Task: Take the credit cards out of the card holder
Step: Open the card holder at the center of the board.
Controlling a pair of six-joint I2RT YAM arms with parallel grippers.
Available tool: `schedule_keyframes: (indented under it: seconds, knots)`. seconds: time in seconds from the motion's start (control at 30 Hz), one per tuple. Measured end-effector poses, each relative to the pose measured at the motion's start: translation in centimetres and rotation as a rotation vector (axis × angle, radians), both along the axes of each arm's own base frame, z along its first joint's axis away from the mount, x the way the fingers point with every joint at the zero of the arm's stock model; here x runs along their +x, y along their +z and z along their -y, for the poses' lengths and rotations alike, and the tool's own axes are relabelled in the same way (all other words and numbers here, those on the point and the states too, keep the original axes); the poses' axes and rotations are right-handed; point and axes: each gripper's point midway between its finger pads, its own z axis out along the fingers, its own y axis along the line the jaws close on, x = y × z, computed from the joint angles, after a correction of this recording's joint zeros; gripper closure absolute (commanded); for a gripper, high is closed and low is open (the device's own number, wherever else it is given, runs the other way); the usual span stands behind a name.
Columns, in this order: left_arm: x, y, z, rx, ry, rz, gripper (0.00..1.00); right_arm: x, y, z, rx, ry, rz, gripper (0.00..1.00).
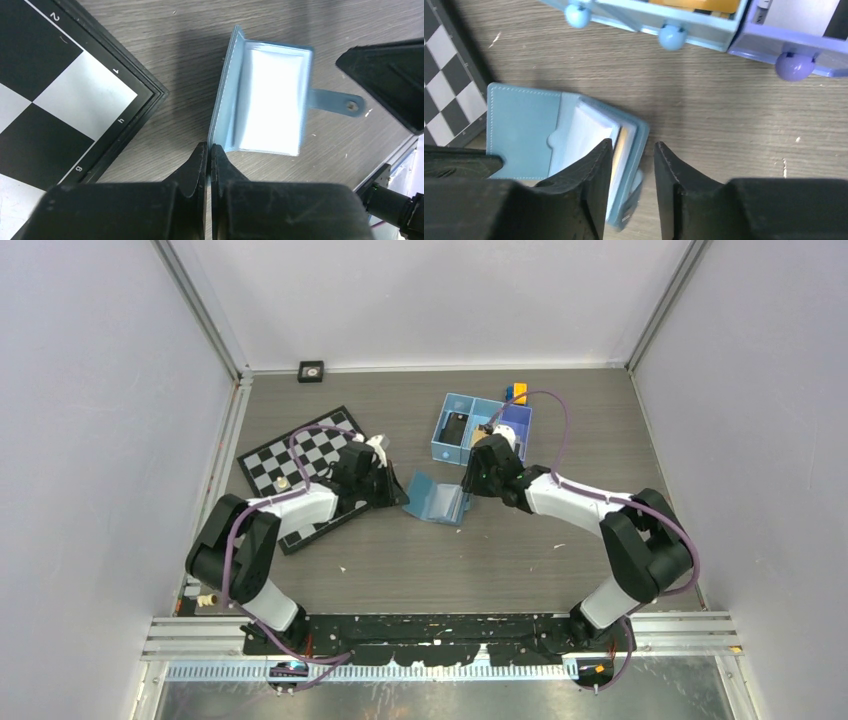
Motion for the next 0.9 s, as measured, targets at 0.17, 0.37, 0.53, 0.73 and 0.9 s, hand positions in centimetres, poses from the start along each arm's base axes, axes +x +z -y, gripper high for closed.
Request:
schedule_keyframes:
  seconds: [0.17, 0.37, 0.53, 0.73, 0.9]
  knots:
    - [-0.2, -1.5, -0.2, 0.034, 0.001, -0.055, 1.00, 0.6, -2.4, 1.0, 0.063, -0.042, -0.102, 0.37]
    - [-0.4, -1.8, -0.5, 0.051, 0.006, -0.073, 1.00, 0.0, -4.3, -0.1, 0.092, -0.013, -0.196, 0.39]
    - [-0.4, -2.3, -0.7, 0.066, 0.014, -0.084, 1.00, -0.3, -4.5, -1.2, 0.133, 0.019, -0.231, 0.44]
    - [-0.4, -2.6, -0.8, 0.078, 0.019, -0.098, 1.00, -0.7, -4.4, -1.8, 0.168, 0.036, -0.254, 0.37]
    - [-0.2, -2.7, -1.1, 0.078, 0.032, -0.103, 1.00, -0.6, -4.1, -2.3, 0.191, 0.041, -0.249, 0.30]
